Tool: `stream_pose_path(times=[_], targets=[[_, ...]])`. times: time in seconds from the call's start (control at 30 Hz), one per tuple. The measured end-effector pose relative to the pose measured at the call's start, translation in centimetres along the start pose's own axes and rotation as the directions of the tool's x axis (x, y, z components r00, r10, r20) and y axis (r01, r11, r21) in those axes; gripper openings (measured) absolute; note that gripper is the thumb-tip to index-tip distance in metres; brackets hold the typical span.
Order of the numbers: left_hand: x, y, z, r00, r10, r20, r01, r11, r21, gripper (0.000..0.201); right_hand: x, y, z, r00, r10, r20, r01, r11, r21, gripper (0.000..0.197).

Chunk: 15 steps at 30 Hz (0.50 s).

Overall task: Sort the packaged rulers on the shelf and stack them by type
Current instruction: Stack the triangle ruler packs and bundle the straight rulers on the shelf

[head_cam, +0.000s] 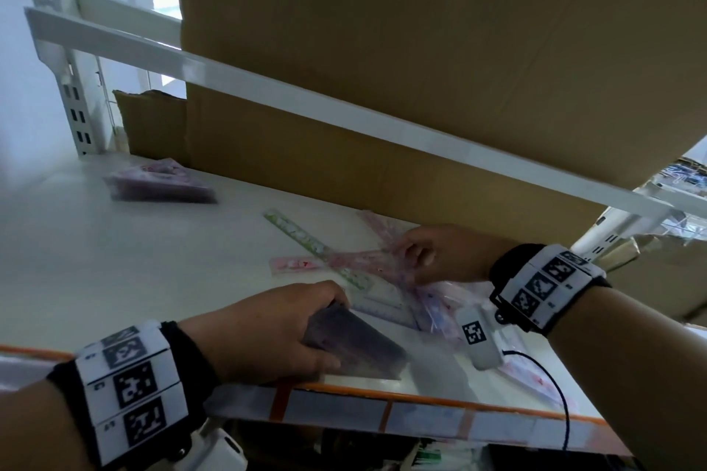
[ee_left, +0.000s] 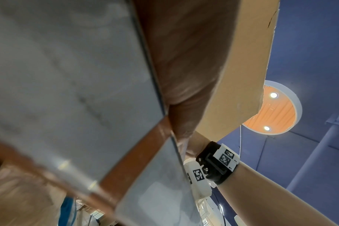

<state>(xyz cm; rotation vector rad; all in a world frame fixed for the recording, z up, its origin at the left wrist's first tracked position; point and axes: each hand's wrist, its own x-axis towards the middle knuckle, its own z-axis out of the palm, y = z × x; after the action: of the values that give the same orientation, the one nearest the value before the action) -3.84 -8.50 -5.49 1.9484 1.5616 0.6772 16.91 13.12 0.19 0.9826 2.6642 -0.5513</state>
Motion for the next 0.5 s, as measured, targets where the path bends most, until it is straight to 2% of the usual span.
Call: stream_pose_path(times=[0.07,0.13,0.17,0.23,0.27,0.37,0.5], targets=[[0.0,0.1,0.0,1.000,0.004,-0.001,-0.004,1.000,0.007,0.047,0.3,0.4,-1.0,0.985,0.058,-0.162,-0.050,0.997,0.052,0.025],[0.0,0.1,-0.1,1.000,0.007,0.003,-0.007,1.000,0.006,0.045,0.7,1.5,-2.2,0.931,0.208,-0.301,-0.193,0.978,0.079,0.026],[0.0,0.1,-0.1,1.000,0.007,0.007,-0.007,1.000,0.008,0.044,0.8,2.0,-2.6,0.914,0.283,-0.290,-0.288,0.957,0.028,0.033],[0.0,0.1,-0.1,1.000,0.004,0.016,-0.004,1.000,0.013,0.044,1.1,3.0,-2.5,0.902,0.392,-0.180,-0.420,0.894,-0.156,0.053],[0.0,0.0,-0.1,1.000,0.002,0.016,-0.003,1.000,0.012,0.044,1.3,3.5,-2.1,0.900,0.416,-0.128,-0.434,0.881,-0.189,0.063],[0.1,-0.1,0.0,1.000,0.000,0.014,0.000,1.000,0.001,0.045,1.7,3.7,-1.1,0.917,0.398,-0.013,-0.396,0.907,-0.143,0.083],[0.0,-0.3,0.1,1.000,0.003,0.013,-0.002,1.000,-0.015,0.047,2.6,3.7,-1.1,0.920,0.392,-0.002,-0.388,0.911,-0.139,0.092]])
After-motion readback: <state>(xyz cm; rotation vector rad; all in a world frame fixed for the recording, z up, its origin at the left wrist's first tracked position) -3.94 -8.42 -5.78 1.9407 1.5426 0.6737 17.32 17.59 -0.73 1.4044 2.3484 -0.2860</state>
